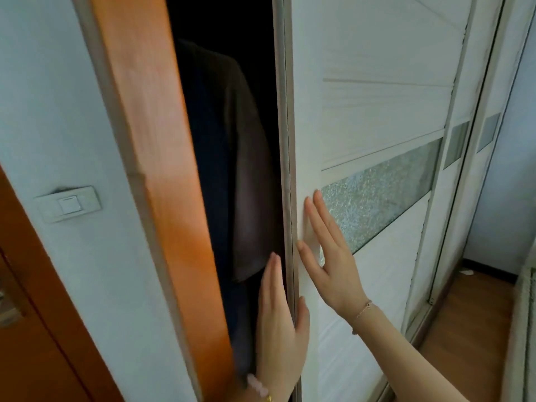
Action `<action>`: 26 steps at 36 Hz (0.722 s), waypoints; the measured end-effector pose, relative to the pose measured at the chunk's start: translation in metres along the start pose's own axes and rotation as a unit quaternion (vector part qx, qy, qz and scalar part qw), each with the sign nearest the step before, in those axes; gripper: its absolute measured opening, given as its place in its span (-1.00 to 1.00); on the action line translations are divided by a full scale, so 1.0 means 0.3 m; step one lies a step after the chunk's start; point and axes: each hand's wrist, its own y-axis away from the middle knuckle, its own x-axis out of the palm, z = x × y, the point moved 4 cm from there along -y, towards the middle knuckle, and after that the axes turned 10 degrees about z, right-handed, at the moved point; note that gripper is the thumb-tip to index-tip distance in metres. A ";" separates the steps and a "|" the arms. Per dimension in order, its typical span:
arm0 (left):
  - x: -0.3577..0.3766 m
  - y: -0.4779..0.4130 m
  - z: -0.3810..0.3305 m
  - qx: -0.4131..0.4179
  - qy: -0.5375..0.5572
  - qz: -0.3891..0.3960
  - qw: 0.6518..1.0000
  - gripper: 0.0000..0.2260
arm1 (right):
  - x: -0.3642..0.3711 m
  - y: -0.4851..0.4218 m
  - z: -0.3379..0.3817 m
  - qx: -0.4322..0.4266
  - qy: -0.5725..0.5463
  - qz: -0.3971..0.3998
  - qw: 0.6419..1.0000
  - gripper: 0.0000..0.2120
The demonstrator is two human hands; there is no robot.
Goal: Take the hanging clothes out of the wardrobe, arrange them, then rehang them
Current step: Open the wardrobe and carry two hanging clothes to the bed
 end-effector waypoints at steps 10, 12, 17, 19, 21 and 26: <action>0.293 -0.201 0.074 -0.042 0.142 0.019 0.989 -0.42 | -0.100 -0.050 -0.247 -0.004 -0.018 -0.020 1.000 -0.44; 0.347 -0.241 0.070 -0.043 0.143 0.017 0.989 -0.43 | -0.126 -0.062 -0.305 -0.005 -0.009 -0.025 1.000 -0.44; 0.483 -0.353 0.053 -0.055 0.194 0.036 0.979 -0.44 | -0.186 -0.101 -0.467 -0.004 0.006 -0.014 1.000 -0.44; 0.536 -0.399 0.041 -0.063 0.207 0.045 0.975 -0.44 | -0.210 -0.114 -0.534 -0.001 0.020 -0.001 1.000 -0.44; 0.589 -0.441 0.037 -0.073 0.210 0.047 0.974 -0.44 | -0.234 -0.126 -0.595 0.003 0.041 0.006 0.999 -0.45; 0.715 -0.532 0.026 -0.094 0.210 0.055 0.972 -0.34 | -0.303 -0.152 -0.723 0.010 0.048 0.020 0.999 -0.44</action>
